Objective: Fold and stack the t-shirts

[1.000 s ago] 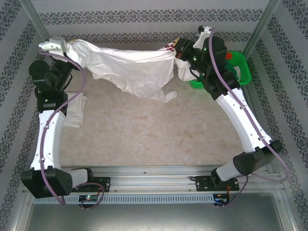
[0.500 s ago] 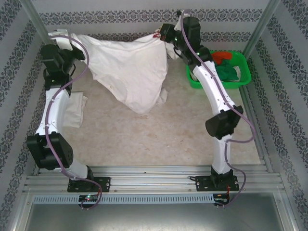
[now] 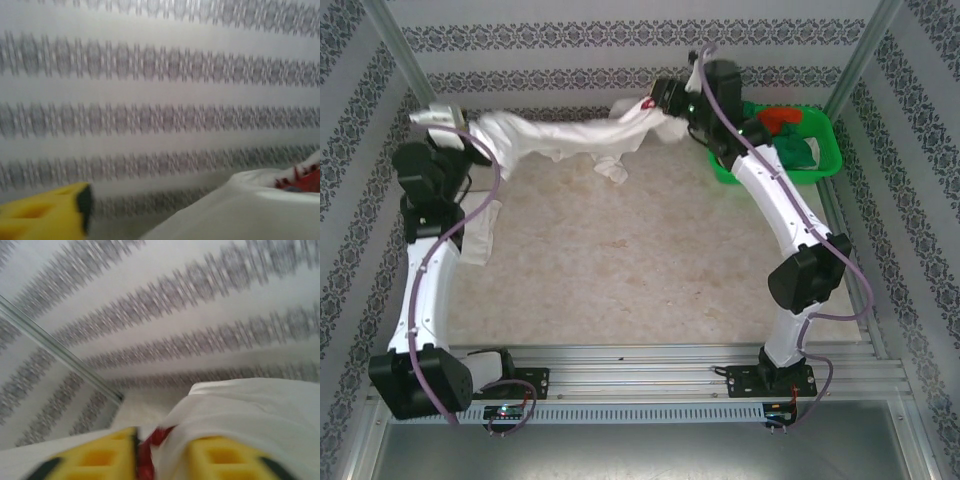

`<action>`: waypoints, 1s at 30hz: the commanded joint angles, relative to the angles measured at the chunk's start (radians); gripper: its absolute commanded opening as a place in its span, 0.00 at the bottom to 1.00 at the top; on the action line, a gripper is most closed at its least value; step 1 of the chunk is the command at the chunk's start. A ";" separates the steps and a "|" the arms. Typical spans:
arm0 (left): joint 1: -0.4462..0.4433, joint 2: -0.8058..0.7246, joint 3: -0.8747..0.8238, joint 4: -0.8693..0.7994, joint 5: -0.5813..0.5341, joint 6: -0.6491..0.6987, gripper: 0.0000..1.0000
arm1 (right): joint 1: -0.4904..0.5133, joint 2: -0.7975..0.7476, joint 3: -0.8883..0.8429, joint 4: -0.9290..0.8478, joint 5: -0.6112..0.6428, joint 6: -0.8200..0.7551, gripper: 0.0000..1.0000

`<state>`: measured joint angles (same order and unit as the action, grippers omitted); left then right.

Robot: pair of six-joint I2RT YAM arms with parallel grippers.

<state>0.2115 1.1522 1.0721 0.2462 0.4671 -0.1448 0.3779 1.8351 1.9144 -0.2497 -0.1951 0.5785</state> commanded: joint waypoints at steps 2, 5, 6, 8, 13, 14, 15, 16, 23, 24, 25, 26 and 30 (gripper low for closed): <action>0.005 -0.150 -0.302 -0.101 0.017 -0.141 1.00 | 0.015 -0.057 -0.339 0.150 0.041 0.109 0.76; 0.003 -0.262 -0.437 -0.180 -0.006 -0.211 1.00 | 0.015 -0.074 -0.485 0.165 0.083 0.173 0.83; 0.003 -0.287 -0.460 -0.208 -0.018 -0.229 1.00 | 0.016 -0.074 -0.509 0.159 0.098 0.181 0.83; 0.003 -0.325 -0.484 -0.284 -0.076 -0.283 1.00 | 0.015 -0.066 -0.535 0.133 0.134 0.201 0.83; 0.004 -0.318 -0.471 -0.410 -0.032 -0.319 1.00 | 0.017 -0.004 -0.492 0.061 0.153 0.216 0.83; 0.003 -0.321 -0.471 -0.424 0.000 -0.320 1.00 | 0.018 0.011 -0.471 0.051 0.146 0.218 0.83; 0.004 -0.328 -0.472 -0.437 0.021 -0.320 1.00 | 0.021 0.025 -0.449 0.036 0.137 0.216 0.83; 0.002 -0.339 -0.475 -0.454 0.033 -0.320 1.00 | 0.024 0.044 -0.420 0.016 0.122 0.207 0.83; 0.005 -0.252 -0.445 -0.493 -0.184 -0.583 1.00 | 0.052 0.102 -0.376 -0.004 0.111 0.212 0.84; 0.005 -0.202 -0.410 -0.535 -0.209 -0.619 1.00 | 0.052 0.102 -0.385 0.002 0.109 0.220 0.83; 0.005 -0.138 -0.361 -0.605 -0.244 -0.664 1.00 | 0.053 0.101 -0.394 0.005 0.108 0.229 0.84; 0.005 -0.068 -0.311 -0.677 -0.271 -0.700 1.00 | 0.052 0.099 -0.399 0.002 0.106 0.232 0.84; 0.004 0.172 -0.191 -0.809 -0.200 -0.726 1.00 | 0.050 0.087 -0.413 -0.023 0.111 0.225 0.84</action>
<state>0.2115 1.2228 0.8272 -0.3878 0.2646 -0.7784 0.4294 1.9274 1.5261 -0.2436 -0.0910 0.7906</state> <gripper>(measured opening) 0.999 0.834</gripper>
